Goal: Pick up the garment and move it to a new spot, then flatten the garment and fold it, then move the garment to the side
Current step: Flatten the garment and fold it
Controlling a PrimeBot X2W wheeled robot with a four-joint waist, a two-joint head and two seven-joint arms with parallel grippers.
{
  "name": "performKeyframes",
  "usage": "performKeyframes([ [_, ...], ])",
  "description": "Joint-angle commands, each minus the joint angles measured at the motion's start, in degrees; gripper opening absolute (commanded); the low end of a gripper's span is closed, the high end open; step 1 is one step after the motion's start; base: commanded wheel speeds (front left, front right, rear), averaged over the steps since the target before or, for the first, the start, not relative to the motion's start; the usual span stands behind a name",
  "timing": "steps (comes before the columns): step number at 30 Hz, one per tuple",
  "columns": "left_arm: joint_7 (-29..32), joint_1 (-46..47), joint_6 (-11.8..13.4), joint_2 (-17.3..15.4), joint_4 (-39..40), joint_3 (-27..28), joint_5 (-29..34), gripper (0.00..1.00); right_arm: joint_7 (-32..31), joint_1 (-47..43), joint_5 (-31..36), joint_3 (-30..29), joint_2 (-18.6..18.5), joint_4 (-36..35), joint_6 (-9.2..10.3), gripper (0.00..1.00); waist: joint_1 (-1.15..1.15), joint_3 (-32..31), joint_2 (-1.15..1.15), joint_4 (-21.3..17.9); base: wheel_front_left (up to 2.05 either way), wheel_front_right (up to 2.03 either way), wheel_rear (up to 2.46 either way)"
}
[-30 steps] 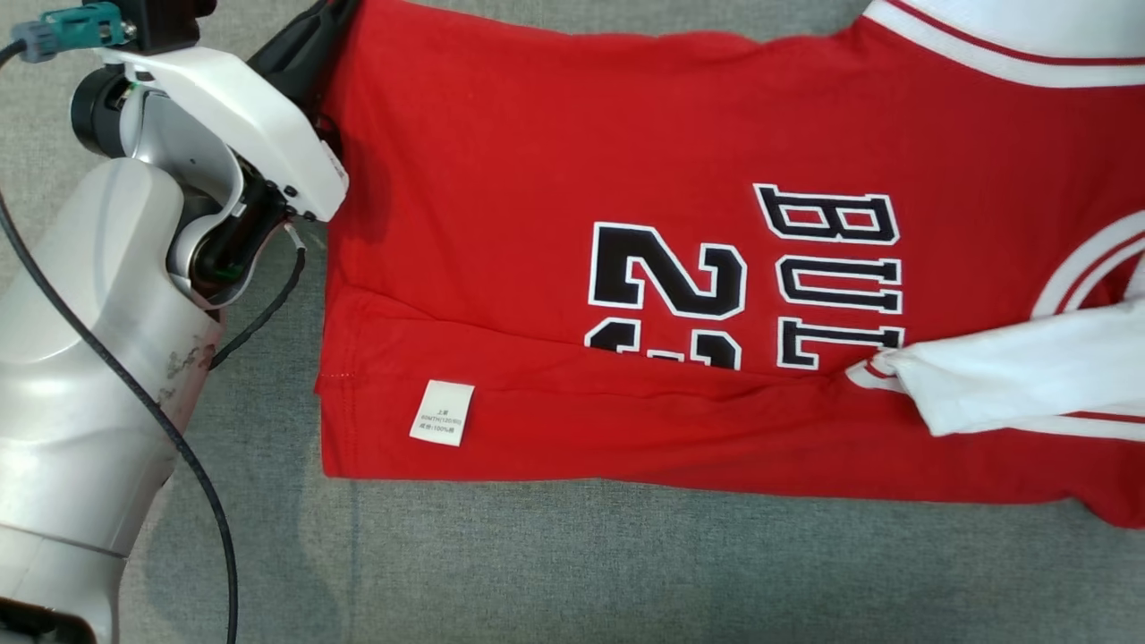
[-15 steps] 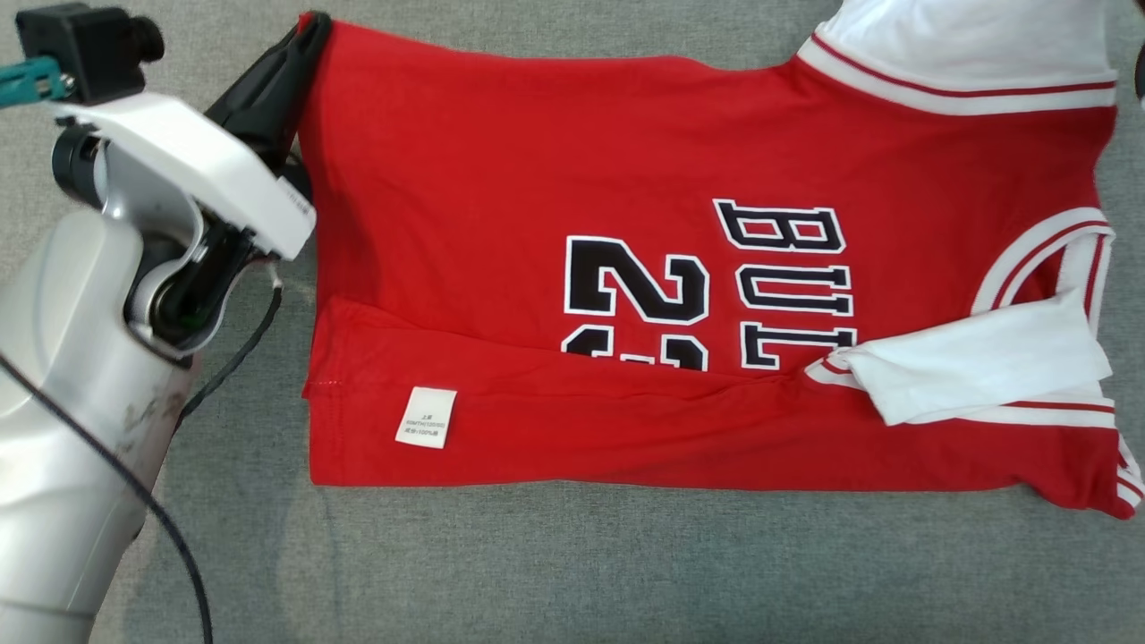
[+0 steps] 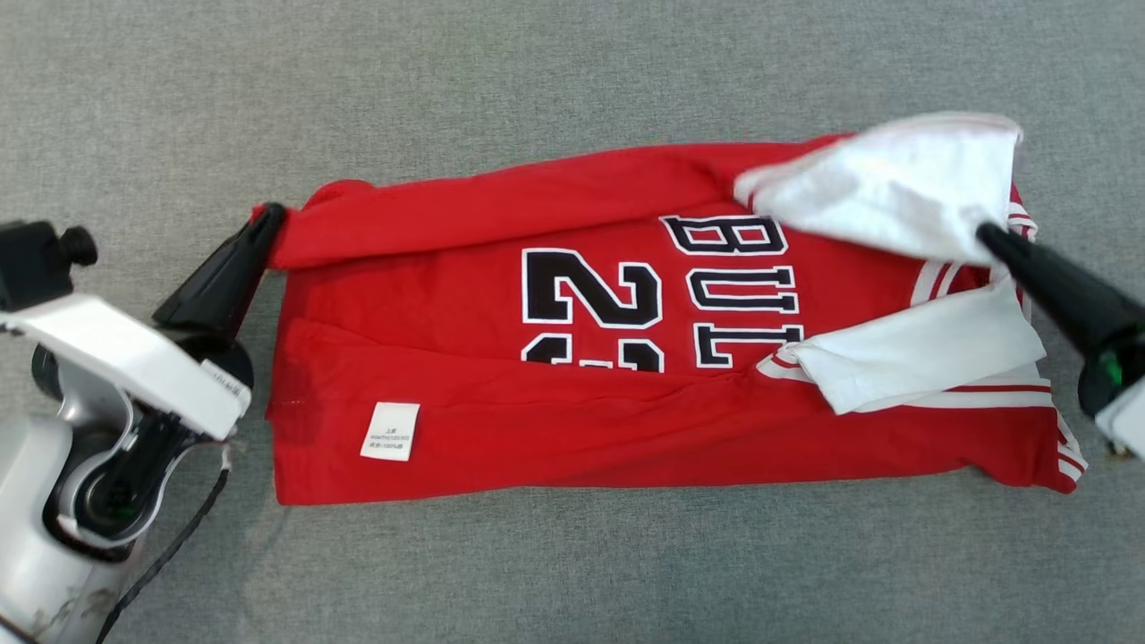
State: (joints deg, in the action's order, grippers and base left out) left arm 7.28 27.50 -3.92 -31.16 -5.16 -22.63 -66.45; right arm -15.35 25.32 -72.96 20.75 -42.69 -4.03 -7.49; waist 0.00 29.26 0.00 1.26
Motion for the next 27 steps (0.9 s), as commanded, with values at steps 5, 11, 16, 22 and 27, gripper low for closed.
performKeyframes([
  [5,-1.0,-4.6,1.2,-1.7,2.9,2.7,-2.6,0.0,2.8,-11.0,-1.4,-5.5,1.9,-4.8,-0.01,0.0,0.0,0.4,0.0,-1.0,0.0,0.0,0.0],
  [11,-0.8,-8.4,1.9,-1.6,2.6,3.9,-5.6,0.0,3.7,-19.7,-0.5,-9.1,6.3,-5.6,-0.01,0.0,0.0,0.3,0.0,-1.5,0.0,0.0,0.0],
  [16,-1.8,-9.7,2.3,-0.5,-0.5,2.4,-4.1,1.0,5.4,-21.0,3.6,-10.4,11.8,-3.5,-0.01,1.0,0.0,0.0,0.0,-1.7,0.0,0.0,0.0],
  [22,-12.4,-10.6,4.2,1.7,0.1,4.3,1.9,1.0,13.7,-20.5,11.8,-14.8,16.5,-5.1,-0.01,1.0,0.0,-1.5,0.0,-1.7,0.0,0.0,0.0],
  [27,-20.7,-11.4,9.9,3.4,3.2,6.0,10.2,1.0,20.2,-19.2,20.7,-18.5,20.1,-6.4,-0.01,1.0,0.0,-3.4,0.0,-1.7,0.0,0.0,0.0],
])
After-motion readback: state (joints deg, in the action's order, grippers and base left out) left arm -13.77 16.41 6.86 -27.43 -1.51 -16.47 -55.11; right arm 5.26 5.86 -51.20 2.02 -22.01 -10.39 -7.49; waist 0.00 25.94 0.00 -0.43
